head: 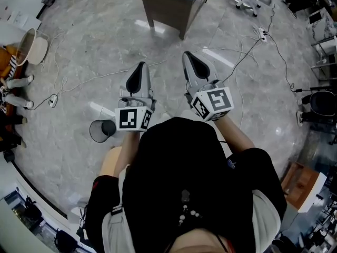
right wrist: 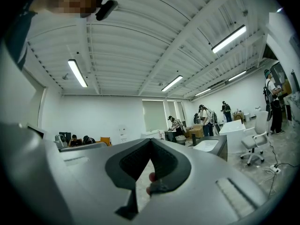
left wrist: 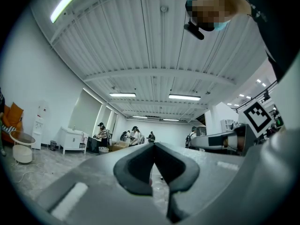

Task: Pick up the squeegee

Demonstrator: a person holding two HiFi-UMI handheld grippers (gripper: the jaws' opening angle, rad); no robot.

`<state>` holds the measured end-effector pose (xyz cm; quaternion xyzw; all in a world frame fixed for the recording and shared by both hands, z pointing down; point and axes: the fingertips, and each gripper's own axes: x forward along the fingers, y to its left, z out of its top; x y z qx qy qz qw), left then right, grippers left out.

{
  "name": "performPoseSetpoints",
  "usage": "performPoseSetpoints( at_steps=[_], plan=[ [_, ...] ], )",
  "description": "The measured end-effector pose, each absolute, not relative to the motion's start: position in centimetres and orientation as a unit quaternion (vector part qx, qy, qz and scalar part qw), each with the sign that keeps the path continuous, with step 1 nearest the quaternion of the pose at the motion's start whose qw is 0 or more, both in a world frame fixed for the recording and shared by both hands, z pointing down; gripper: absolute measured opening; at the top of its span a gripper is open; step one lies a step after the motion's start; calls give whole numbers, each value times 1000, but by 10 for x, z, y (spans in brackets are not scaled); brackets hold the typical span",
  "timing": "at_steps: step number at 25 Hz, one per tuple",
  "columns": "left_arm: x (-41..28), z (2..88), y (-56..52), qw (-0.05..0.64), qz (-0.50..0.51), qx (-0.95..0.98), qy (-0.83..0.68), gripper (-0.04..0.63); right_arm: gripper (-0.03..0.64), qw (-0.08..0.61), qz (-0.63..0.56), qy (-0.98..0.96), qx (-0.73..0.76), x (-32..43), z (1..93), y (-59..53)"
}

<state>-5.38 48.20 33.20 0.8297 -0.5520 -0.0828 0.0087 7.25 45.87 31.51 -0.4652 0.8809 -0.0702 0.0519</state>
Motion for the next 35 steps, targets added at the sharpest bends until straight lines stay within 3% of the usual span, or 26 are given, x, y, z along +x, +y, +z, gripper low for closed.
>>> performPoseSetpoints(
  at_steps=[17, 35],
  plan=[
    [-79, 329, 472, 2, -98, 826, -556, 0, 3, 54, -52, 888, -454, 47, 311, 449],
    [-87, 341, 346, 18, -83, 811, -579, 0, 3, 41, -73, 892, -443, 45, 327, 313]
  ],
)
